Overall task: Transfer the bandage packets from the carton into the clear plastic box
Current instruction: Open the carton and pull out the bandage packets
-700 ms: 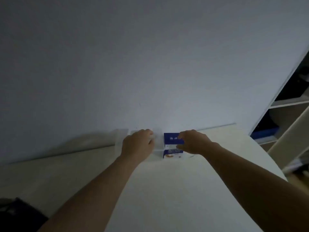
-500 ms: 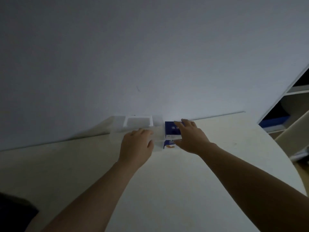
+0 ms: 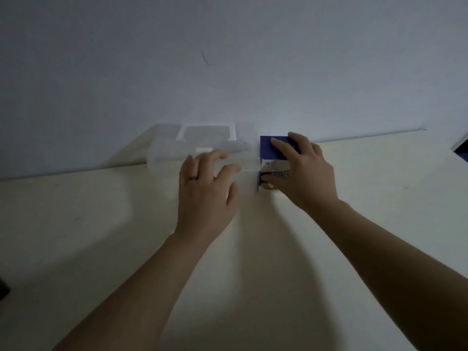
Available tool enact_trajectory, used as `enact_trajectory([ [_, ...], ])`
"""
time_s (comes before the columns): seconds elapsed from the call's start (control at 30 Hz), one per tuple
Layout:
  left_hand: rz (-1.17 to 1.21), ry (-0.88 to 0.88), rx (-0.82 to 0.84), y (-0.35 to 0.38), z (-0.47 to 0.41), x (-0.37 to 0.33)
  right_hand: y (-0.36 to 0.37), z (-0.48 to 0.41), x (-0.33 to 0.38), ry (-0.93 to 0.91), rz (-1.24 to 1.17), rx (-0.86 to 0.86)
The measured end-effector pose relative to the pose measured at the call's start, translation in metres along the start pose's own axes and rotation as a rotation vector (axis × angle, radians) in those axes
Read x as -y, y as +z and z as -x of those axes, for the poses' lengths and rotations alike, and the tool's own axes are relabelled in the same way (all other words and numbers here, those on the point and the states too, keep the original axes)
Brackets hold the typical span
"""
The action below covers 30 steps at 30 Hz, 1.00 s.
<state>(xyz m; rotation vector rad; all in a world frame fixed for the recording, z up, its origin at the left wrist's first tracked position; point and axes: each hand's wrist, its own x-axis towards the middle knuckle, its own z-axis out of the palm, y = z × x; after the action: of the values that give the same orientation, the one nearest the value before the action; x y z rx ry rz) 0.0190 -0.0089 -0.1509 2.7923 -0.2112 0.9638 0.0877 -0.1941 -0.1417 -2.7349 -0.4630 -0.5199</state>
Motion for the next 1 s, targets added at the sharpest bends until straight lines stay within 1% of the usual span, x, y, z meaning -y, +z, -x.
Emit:
enact_trajectory([
  [0.07,0.002,-0.006,-0.037,0.005,0.0,0.001,0.001,-0.001,-0.002,-0.013,0.008,-0.013],
  [0.27,-0.031,-0.009,-0.012,0.007,0.004,0.002,-0.005,0.017,0.0,-0.021,0.01,-0.024],
  [0.33,-0.006,-0.036,-0.007,0.003,0.013,-0.005,-0.01,0.036,0.006,-0.037,0.015,-0.022],
  [0.4,0.073,-0.05,0.013,-0.004,0.027,-0.016,-0.017,0.061,0.013,-0.049,0.016,-0.018],
  [0.47,0.236,-0.049,0.092,-0.014,0.043,-0.028,-0.026,0.086,0.02,-0.069,0.019,-0.01],
  [0.57,0.52,-0.04,0.305,-0.03,0.063,-0.038,-0.036,0.117,0.028,-0.092,0.001,-0.006],
  [0.63,0.63,-0.039,0.412,-0.041,0.072,-0.042,-0.042,0.134,0.032,-0.107,-0.03,-0.004],
  [0.67,0.665,-0.033,0.438,-0.049,0.08,-0.044,-0.046,0.145,0.037,-0.123,-0.037,-0.006],
  [0.83,0.719,-0.02,0.52,-0.068,0.099,-0.053,-0.053,0.176,0.05,-0.195,-0.053,-0.014],
  [0.9,0.727,-0.01,0.519,-0.071,0.106,-0.053,-0.053,0.184,0.053,-0.208,-0.034,-0.017],
  [0.97,0.721,0.009,0.494,-0.073,0.11,-0.054,-0.051,0.192,0.054,-0.218,-0.046,-0.064],
  [1.0,0.712,0.015,0.482,-0.072,0.112,-0.055,-0.049,0.196,0.054,-0.227,-0.062,-0.116],
])
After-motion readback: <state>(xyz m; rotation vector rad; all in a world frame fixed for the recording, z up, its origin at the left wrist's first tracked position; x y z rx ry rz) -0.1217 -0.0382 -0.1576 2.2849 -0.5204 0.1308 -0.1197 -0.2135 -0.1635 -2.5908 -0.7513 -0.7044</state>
